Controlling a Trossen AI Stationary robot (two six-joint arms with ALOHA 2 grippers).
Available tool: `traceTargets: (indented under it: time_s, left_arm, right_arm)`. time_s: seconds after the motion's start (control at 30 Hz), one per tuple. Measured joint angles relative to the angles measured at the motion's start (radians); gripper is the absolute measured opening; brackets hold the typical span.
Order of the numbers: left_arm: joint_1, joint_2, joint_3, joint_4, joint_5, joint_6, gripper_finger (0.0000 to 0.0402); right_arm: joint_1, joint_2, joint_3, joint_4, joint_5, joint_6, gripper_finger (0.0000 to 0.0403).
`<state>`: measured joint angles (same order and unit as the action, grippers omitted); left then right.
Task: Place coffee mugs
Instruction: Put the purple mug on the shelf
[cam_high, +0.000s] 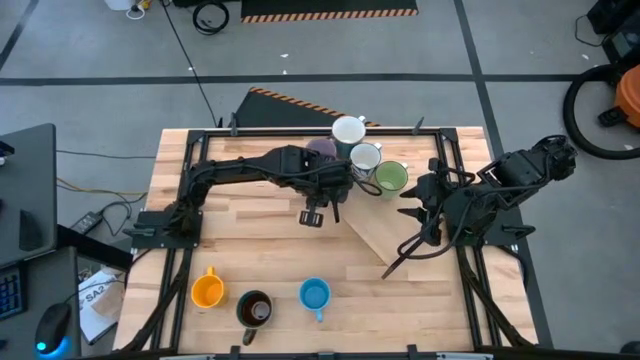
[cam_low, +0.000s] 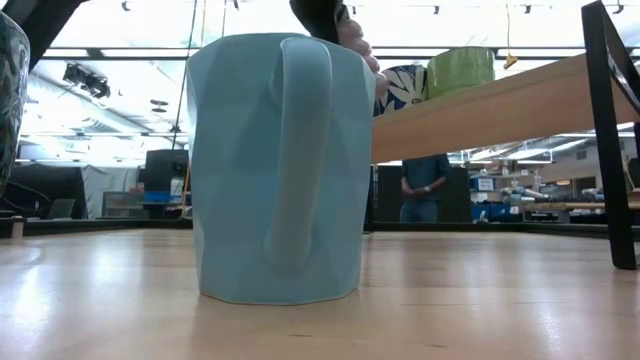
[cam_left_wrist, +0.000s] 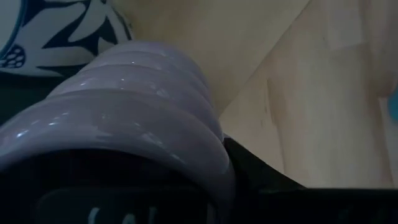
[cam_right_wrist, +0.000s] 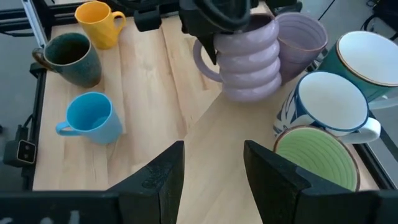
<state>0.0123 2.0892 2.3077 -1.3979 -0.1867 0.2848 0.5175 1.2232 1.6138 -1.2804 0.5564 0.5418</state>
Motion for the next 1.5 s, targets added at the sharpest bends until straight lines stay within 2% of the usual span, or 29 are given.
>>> traceTargets:
  time_s: [0.67,1.5]
  left_arm:
    - [0.018,0.0,0.0,0.034,0.035,0.093,0.0039]
    - [0.024,0.05,0.0,0.045,0.061,0.124,0.0041]
  right_arm:
    - [0.0,0.0,0.0,0.025,-0.007,0.0,0.0172]
    - [0.001,0.0,0.0,0.041,-0.025,-0.003,0.0172]
